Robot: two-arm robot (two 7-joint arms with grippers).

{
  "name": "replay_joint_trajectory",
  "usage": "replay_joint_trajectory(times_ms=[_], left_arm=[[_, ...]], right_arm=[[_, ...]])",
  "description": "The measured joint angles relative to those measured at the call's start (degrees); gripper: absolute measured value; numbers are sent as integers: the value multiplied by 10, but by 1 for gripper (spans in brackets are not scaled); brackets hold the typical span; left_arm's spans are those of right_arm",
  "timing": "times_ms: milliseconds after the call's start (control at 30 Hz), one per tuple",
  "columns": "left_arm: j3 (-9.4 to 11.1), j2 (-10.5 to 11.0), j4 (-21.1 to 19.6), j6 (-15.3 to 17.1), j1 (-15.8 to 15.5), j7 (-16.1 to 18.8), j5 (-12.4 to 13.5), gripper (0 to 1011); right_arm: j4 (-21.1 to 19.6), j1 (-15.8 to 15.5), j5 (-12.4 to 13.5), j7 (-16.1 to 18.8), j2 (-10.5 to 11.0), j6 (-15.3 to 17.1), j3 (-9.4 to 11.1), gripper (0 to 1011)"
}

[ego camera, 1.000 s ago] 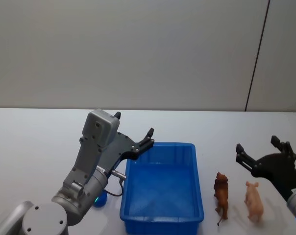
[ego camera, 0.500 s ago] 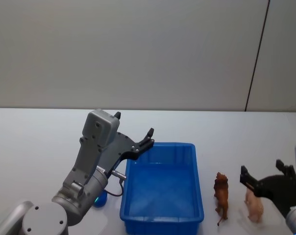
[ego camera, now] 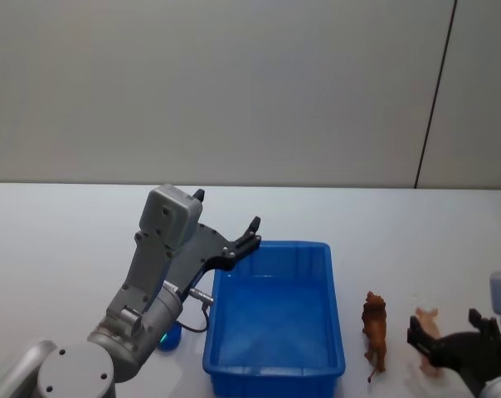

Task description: Pick up the two dolls from the table and place them into the box.

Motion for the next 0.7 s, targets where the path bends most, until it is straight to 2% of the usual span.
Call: replay_joint_trajectory(times_ms=[367,700], left_arm=[[0,0,0,0,0,0,0,1002],[0,0,0,0,0,0,0,1002]], right_arm=[[31,-2,2,-8,-14,2,-4,1001],[67,7,-6,0,-26,-8,-6,1001]])
